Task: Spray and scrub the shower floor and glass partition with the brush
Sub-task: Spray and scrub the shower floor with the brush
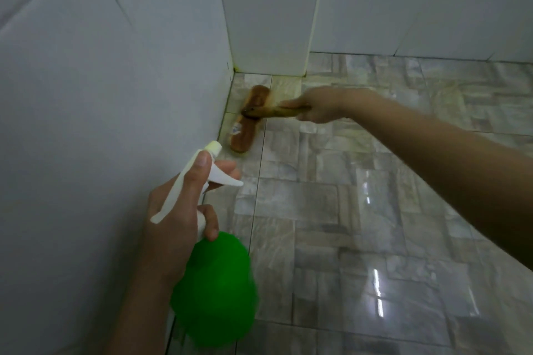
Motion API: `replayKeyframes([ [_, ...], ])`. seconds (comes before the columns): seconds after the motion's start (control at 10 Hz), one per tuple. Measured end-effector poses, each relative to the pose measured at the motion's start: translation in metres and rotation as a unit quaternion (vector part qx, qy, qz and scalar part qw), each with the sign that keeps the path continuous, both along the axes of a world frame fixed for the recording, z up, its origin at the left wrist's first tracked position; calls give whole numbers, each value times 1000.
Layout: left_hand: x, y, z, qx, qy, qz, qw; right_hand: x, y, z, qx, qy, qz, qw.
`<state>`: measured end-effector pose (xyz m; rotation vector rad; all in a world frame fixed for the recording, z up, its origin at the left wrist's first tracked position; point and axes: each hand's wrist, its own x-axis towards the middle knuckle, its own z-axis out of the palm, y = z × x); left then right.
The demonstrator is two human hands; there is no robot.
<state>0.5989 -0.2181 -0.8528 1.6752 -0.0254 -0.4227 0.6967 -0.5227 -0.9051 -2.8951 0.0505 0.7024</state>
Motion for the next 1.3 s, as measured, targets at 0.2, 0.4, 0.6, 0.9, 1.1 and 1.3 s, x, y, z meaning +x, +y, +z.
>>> replayKeyframes([
  [0.2, 18, 6, -21, 25, 26, -7, 999, -26, -55, 1, 74, 21, -84, 994],
  [0.4, 19, -7, -19, 27, 17, -21, 999, -25, -81, 21, 24, 42, -137, 989],
  [0.6, 17, -45, -6, 13, -8, -34, 999, -24, -64, -18, 147, -22, -166, 975],
  [0.9, 37, -123, -13, 77, -13, -85, 993, -148, -133, -25, 87, -103, -382, 914],
  [1.1, 48, -172, -31, 145, 9, -115, 983, -149, -123, -33, 145, -122, -429, 883],
  [1.3, 53, -190, -43, 187, -6, -122, 975, -148, -120, -32, 145, -125, -445, 875],
])
